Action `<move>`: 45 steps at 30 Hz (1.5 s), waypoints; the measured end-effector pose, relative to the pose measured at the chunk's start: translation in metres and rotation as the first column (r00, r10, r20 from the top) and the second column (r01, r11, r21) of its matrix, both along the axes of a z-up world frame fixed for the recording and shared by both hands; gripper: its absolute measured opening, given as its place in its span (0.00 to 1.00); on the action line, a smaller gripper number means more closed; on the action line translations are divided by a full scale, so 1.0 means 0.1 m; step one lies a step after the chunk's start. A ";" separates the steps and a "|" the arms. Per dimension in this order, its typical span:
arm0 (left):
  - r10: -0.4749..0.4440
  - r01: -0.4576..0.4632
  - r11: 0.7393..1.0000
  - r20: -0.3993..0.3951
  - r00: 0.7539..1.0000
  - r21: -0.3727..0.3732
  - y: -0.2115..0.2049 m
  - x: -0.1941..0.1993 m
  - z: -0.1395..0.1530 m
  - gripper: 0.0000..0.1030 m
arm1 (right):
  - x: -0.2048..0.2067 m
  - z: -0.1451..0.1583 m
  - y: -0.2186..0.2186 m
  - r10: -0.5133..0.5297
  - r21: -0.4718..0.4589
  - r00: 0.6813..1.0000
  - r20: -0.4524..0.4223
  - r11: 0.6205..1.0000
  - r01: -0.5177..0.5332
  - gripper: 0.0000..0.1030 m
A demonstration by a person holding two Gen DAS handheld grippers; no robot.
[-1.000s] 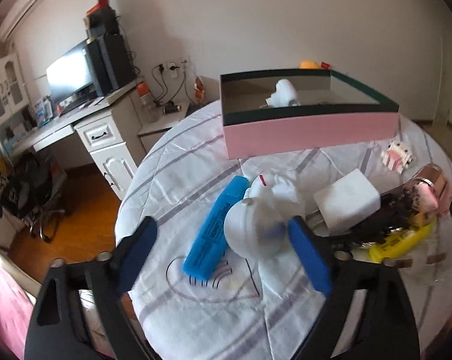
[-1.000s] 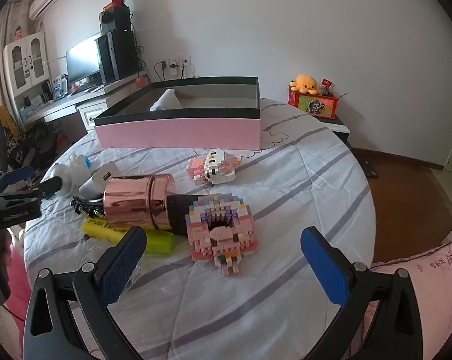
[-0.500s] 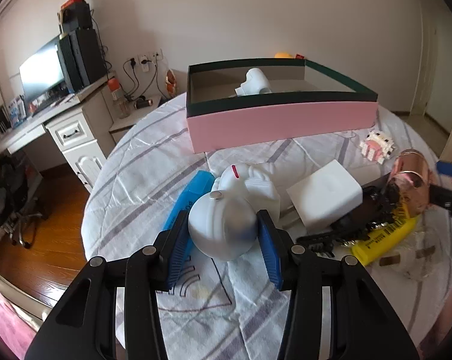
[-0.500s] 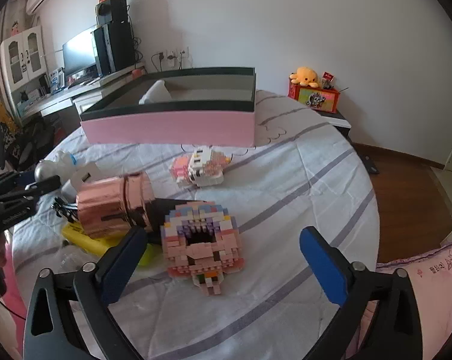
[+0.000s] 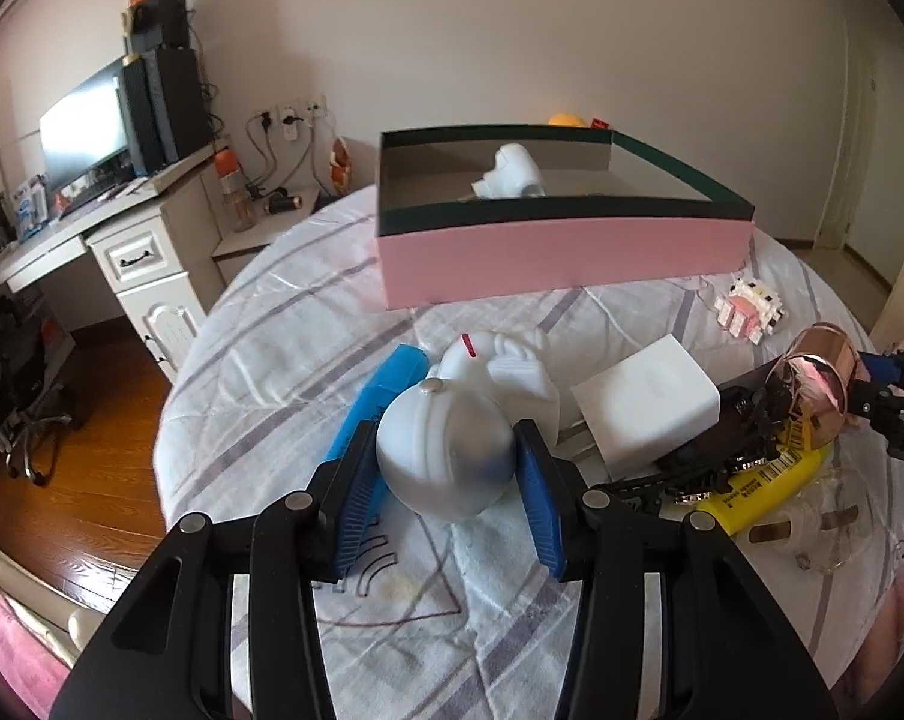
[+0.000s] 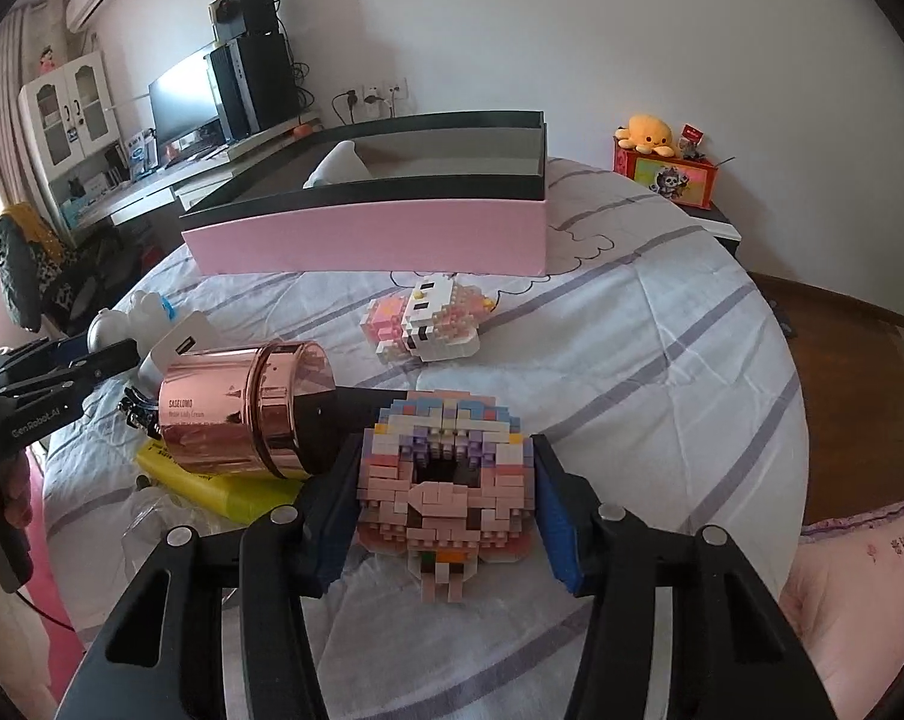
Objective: Organize rigid objects
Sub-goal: 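Grasp the white round speaker with the left tool while the right tool grasps the pink block figure, then lower both held items into the pink box and open both tools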
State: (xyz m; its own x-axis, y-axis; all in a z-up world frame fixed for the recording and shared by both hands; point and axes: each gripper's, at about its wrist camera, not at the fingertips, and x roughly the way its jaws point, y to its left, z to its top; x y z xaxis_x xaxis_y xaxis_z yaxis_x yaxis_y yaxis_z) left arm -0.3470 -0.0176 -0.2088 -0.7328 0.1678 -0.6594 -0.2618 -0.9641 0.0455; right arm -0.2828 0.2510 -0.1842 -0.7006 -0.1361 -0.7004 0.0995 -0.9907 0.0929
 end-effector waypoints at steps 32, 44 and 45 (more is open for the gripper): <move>0.003 0.011 0.998 -0.226 0.974 0.057 0.04 0.04 1.06 0.44 | -0.38 1.01 -0.35 0.137 0.024 0.967 -0.217 0.991 -0.135 0.52; -0.078 0.087 0.995 -0.176 0.981 0.045 0.51 -0.88 1.16 0.44 | -1.20 0.90 -0.31 0.179 0.041 0.973 -0.149 0.984 -0.175 0.52; -0.089 0.097 0.995 -0.166 0.982 0.038 0.56 -0.95 1.14 0.44 | -1.28 0.87 -0.29 0.175 0.037 0.975 -0.140 0.984 -0.172 0.52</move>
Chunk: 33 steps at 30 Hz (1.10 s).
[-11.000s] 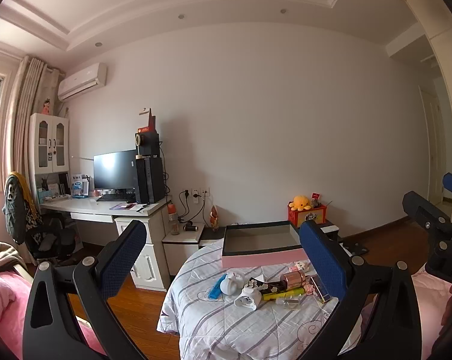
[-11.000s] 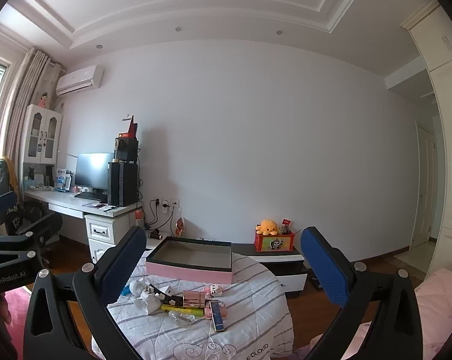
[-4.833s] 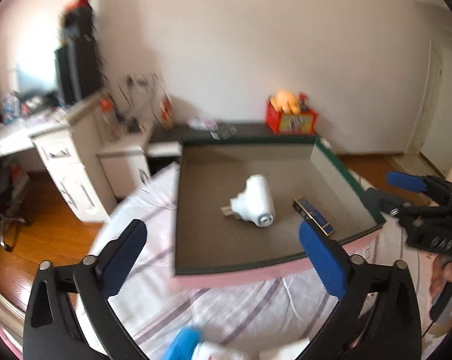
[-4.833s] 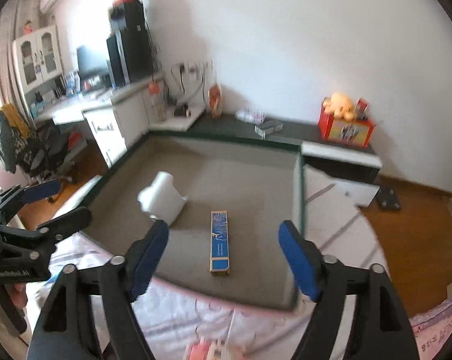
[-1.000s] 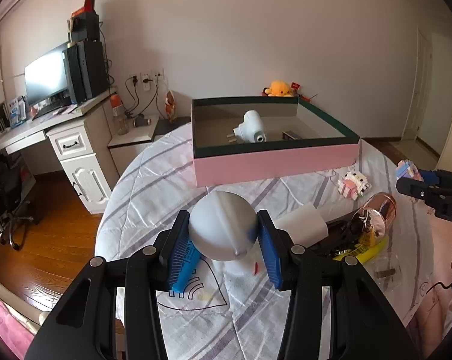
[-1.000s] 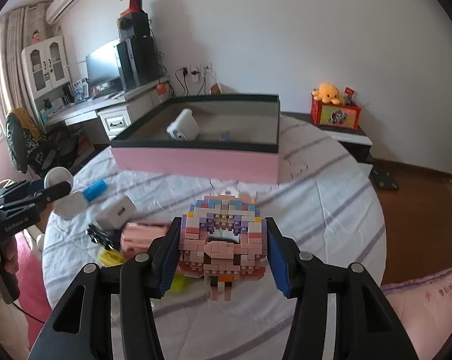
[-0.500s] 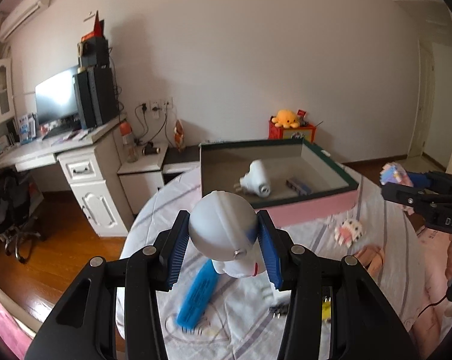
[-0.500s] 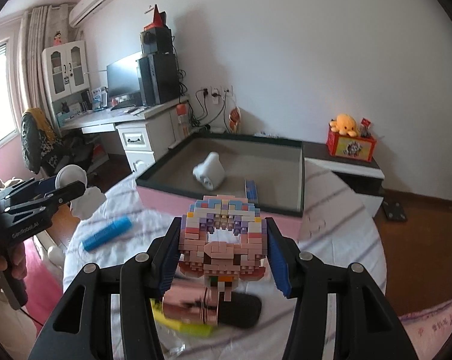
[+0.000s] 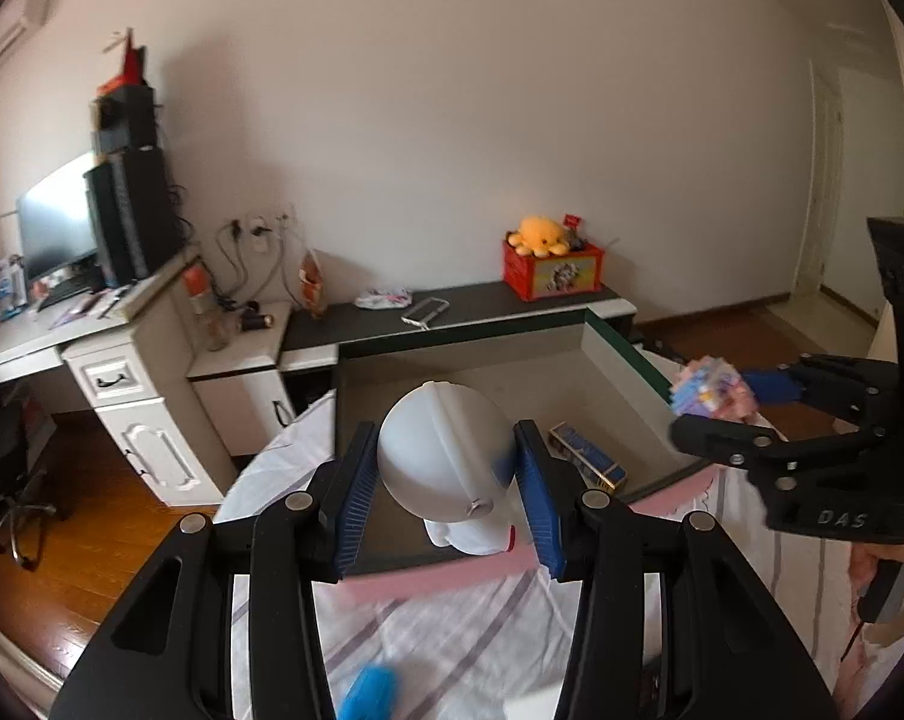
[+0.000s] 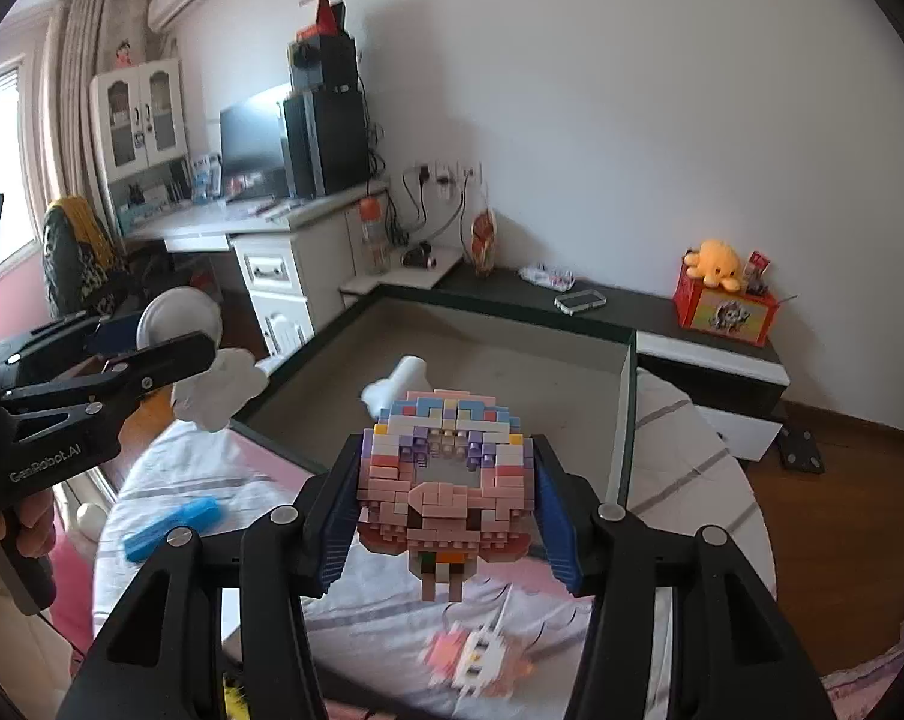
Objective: Organize rigid objects
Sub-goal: 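Lower both held items into the pink box and open both tools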
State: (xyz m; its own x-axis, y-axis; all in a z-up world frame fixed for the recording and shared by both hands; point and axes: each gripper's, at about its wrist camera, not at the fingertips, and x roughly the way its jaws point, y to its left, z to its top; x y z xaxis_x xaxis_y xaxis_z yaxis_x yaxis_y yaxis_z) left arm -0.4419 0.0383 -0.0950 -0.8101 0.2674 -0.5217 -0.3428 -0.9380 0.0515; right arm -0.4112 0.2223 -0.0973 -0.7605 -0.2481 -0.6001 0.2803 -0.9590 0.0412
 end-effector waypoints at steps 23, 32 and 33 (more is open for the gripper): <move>-0.045 0.066 0.992 0.189 0.981 -0.109 0.84 -0.85 -0.69 0.62 | -0.93 -0.56 0.27 -0.140 0.111 0.977 0.158 0.986 0.124 0.61; 0.075 -0.074 0.997 0.068 0.995 -0.016 0.21 -0.20 -0.25 1.00 | -0.36 -0.12 0.28 -0.145 0.036 0.988 0.052 0.989 0.143 0.82; 0.091 -0.091 0.996 0.052 0.995 -0.006 0.14 -0.10 -0.21 1.00 | -0.22 -0.05 0.26 -0.146 0.035 0.989 0.029 0.989 0.145 0.83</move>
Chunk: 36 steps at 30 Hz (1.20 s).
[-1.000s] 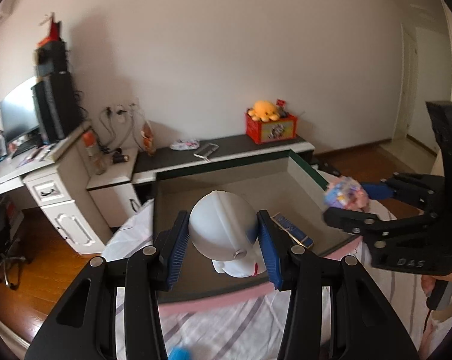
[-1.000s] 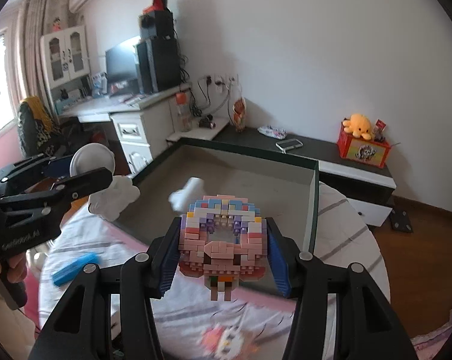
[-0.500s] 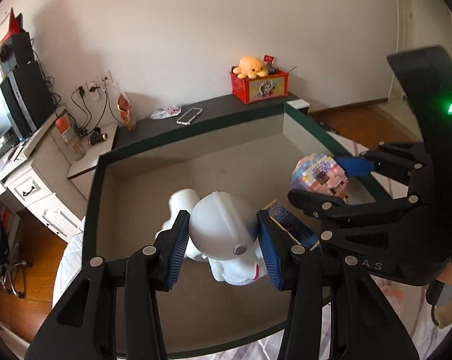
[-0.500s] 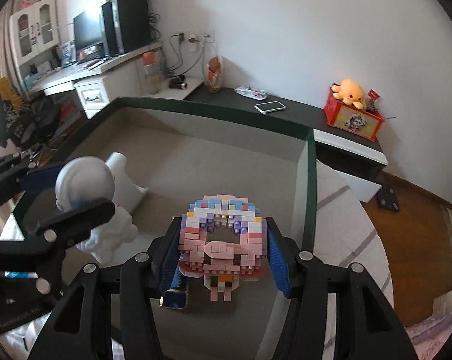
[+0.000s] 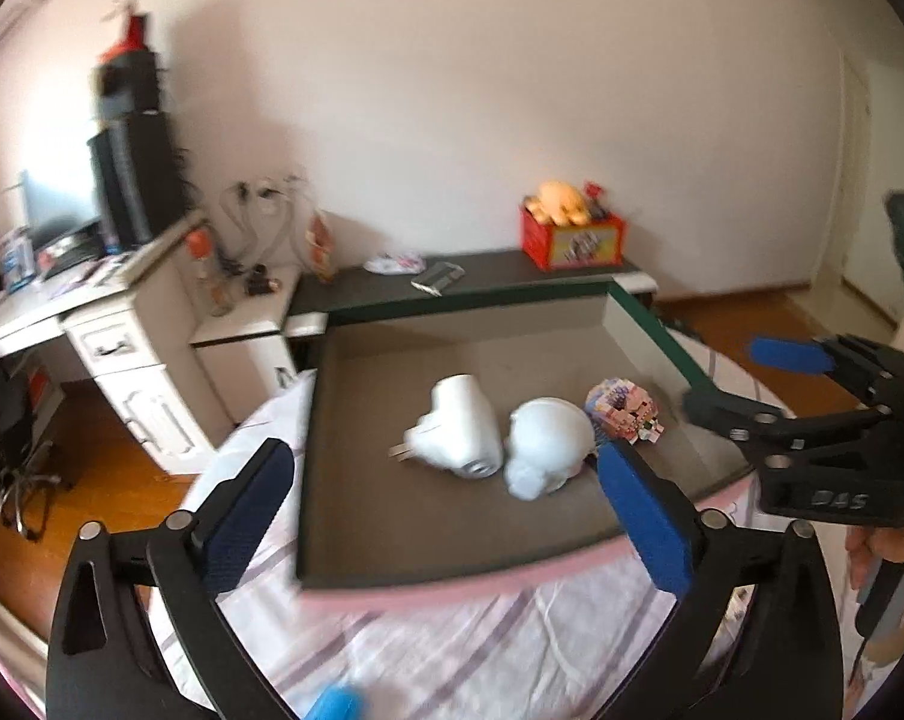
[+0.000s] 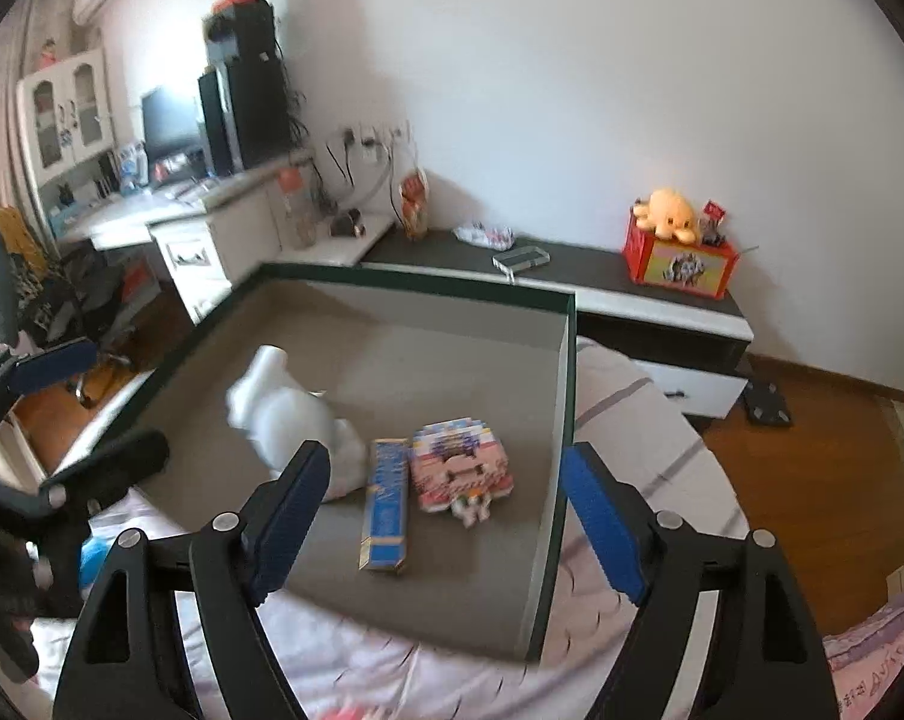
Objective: Organize rigid objects
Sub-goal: 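Lower both held items into the pink box and open both tools, then withdraw both tools from the box toward the table items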
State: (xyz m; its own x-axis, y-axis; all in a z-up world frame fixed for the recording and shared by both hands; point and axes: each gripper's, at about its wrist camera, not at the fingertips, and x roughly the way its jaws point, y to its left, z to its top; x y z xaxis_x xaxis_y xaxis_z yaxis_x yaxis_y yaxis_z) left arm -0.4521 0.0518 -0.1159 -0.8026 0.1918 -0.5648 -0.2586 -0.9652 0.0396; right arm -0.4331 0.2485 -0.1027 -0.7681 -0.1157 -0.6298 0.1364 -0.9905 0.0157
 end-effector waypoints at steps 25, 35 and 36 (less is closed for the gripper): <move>0.179 -0.169 0.984 -0.302 0.936 0.059 -0.87 2.64 0.64 1.00 | 2.64 0.71 -0.63 -0.084 0.071 0.895 -0.437 0.989 0.127 1.00; 0.152 -0.143 0.988 -0.329 0.932 0.053 -0.86 2.97 0.67 1.00 | 2.94 0.77 -0.75 -0.073 0.071 0.895 -0.439 0.991 0.116 1.00; 0.152 -0.143 0.988 -0.331 0.931 0.052 -0.86 2.99 0.67 1.00 | 2.96 0.78 -0.76 -0.074 0.073 0.893 -0.444 0.990 0.118 1.00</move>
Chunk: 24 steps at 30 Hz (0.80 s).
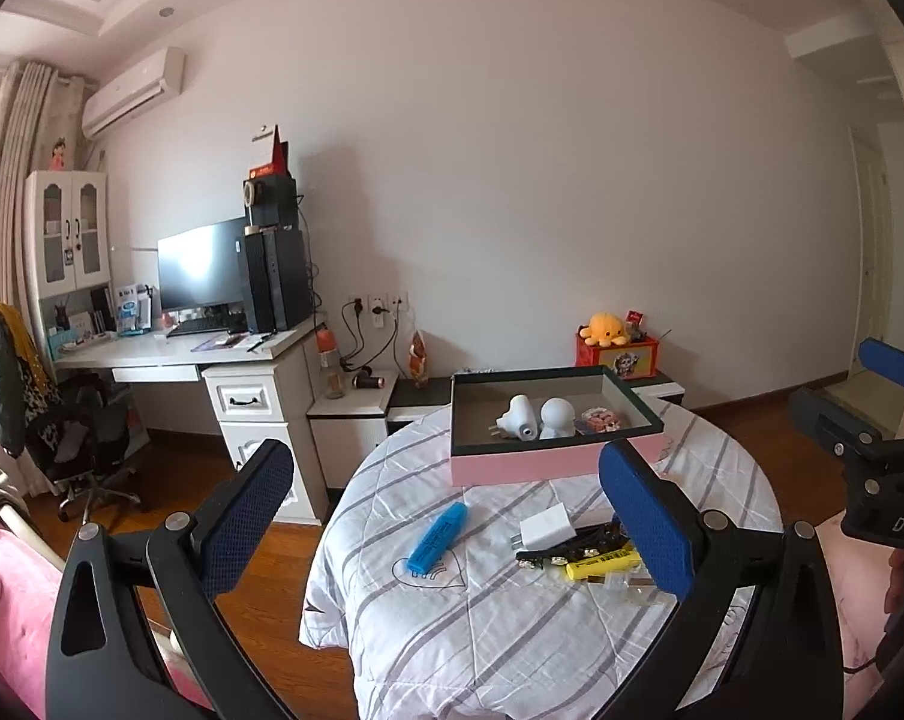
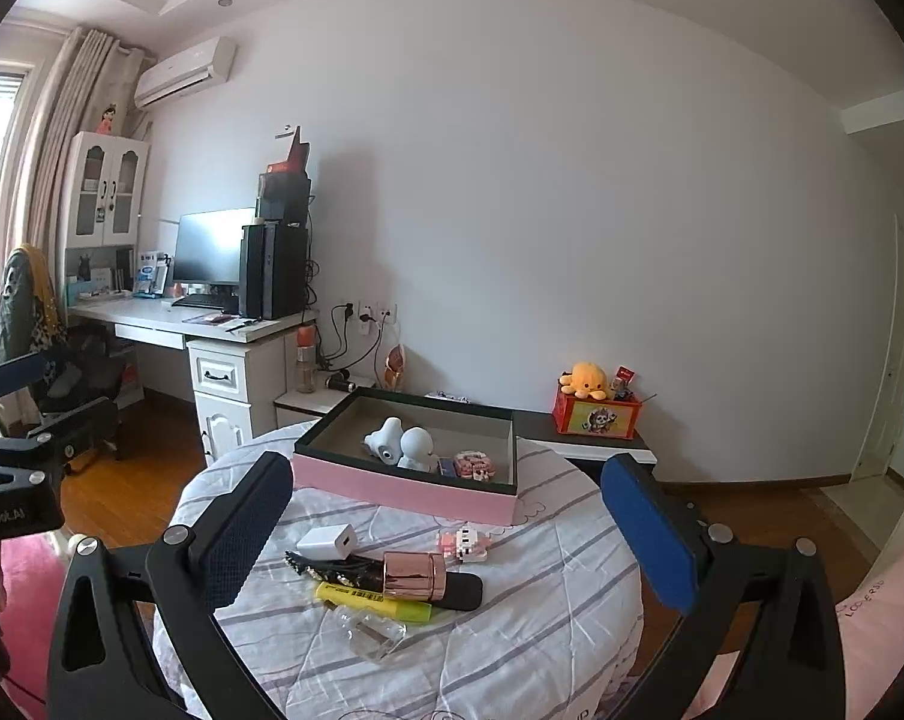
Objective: Organize rigid objects
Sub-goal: 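Withdraw both tools from the box toward the table items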
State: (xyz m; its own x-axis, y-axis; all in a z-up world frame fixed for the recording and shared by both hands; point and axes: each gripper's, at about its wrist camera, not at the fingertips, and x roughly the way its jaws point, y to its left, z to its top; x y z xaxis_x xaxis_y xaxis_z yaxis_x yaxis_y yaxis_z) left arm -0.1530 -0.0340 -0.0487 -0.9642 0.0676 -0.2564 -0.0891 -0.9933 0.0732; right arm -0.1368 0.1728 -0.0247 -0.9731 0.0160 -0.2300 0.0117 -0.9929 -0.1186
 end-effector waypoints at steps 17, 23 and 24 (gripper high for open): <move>-0.008 0.008 1.000 -0.001 1.000 -0.028 0.06 0.07 0.00 1.00 | 0.07 -0.06 -0.01 -0.018 0.012 0.999 0.026 1.000 0.018 1.00; -0.022 0.024 0.999 0.045 0.999 -0.042 0.09 -0.07 -0.15 1.00 | -0.03 -0.20 0.04 -0.032 0.009 0.997 0.075 0.999 0.031 1.00; -0.023 0.026 0.999 0.060 0.998 -0.045 0.09 -0.11 -0.19 1.00 | -0.06 -0.24 0.06 -0.037 0.007 0.995 0.090 0.999 0.037 1.00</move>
State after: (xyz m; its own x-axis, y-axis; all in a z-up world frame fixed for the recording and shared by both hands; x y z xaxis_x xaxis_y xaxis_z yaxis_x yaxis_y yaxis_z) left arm -0.1641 -0.0249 -0.0676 -0.9453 0.0777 -0.3168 -0.1187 -0.9866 0.1123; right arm -0.1428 0.1786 -0.0484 -0.9470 0.0530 -0.3168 -0.0140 -0.9922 -0.1239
